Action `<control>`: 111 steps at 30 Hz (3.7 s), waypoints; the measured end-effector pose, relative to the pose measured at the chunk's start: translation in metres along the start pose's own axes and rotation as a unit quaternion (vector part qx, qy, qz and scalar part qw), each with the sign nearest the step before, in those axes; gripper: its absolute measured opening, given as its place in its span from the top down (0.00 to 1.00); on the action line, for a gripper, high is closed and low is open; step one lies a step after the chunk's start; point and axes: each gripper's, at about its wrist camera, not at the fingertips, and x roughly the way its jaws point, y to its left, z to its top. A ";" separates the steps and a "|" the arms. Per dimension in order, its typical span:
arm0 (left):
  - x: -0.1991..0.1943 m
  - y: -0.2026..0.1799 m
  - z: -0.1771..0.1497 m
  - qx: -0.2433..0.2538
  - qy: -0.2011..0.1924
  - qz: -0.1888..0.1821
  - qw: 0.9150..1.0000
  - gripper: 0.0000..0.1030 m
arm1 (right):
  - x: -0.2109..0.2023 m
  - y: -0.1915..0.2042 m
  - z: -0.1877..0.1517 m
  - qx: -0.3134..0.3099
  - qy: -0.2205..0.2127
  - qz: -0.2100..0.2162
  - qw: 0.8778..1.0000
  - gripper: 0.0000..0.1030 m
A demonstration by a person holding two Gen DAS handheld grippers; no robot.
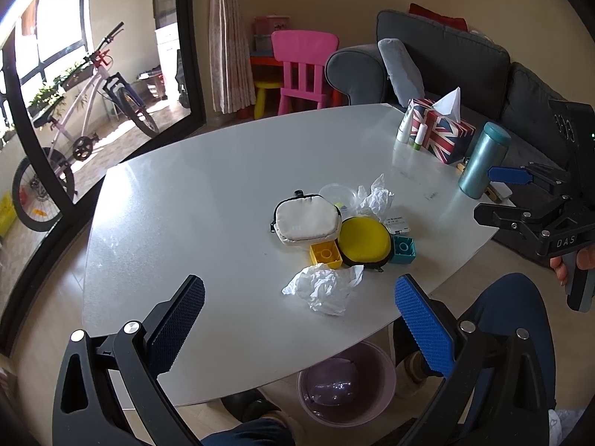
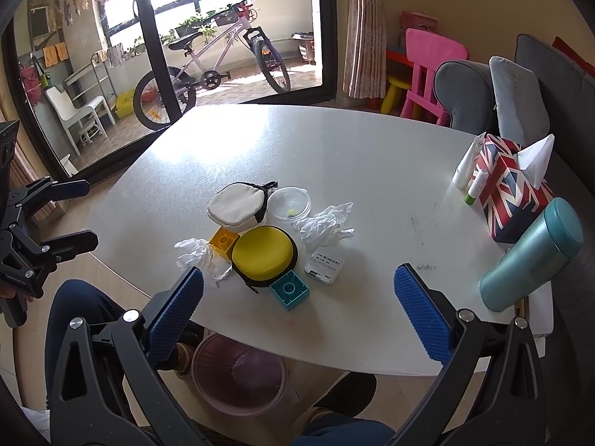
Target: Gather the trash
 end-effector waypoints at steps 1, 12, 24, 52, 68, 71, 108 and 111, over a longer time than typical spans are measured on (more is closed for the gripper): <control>0.000 -0.001 0.000 0.000 -0.001 -0.001 1.000 0.05 | 0.000 0.000 0.000 0.000 0.000 0.000 1.000 0.03; 0.000 -0.001 -0.001 0.000 0.000 -0.002 1.000 0.05 | 0.000 -0.001 0.000 0.001 0.000 0.000 1.000 0.03; 0.000 0.001 -0.002 0.000 0.000 -0.003 1.000 0.05 | 0.001 -0.002 0.000 0.001 0.000 0.000 1.000 0.03; 0.083 0.002 -0.006 0.011 0.090 -0.009 0.996 0.05 | 0.019 -0.011 -0.002 0.012 0.017 -0.004 1.000 0.03; 0.138 -0.005 -0.017 0.010 0.138 -0.030 0.990 0.26 | 0.032 -0.020 -0.012 0.019 0.040 -0.010 0.999 0.03; 0.140 -0.005 -0.020 0.009 0.139 -0.034 0.990 0.38 | 0.035 -0.019 -0.014 0.018 0.045 -0.009 0.999 0.03; 0.070 0.021 -0.002 -0.017 0.061 -0.023 0.998 0.79 | 0.124 0.000 -0.022 -0.032 0.134 0.002 0.990 0.03; 0.071 0.022 -0.002 -0.019 0.062 -0.025 0.998 0.79 | 0.129 0.001 -0.023 -0.038 0.142 0.005 0.989 0.17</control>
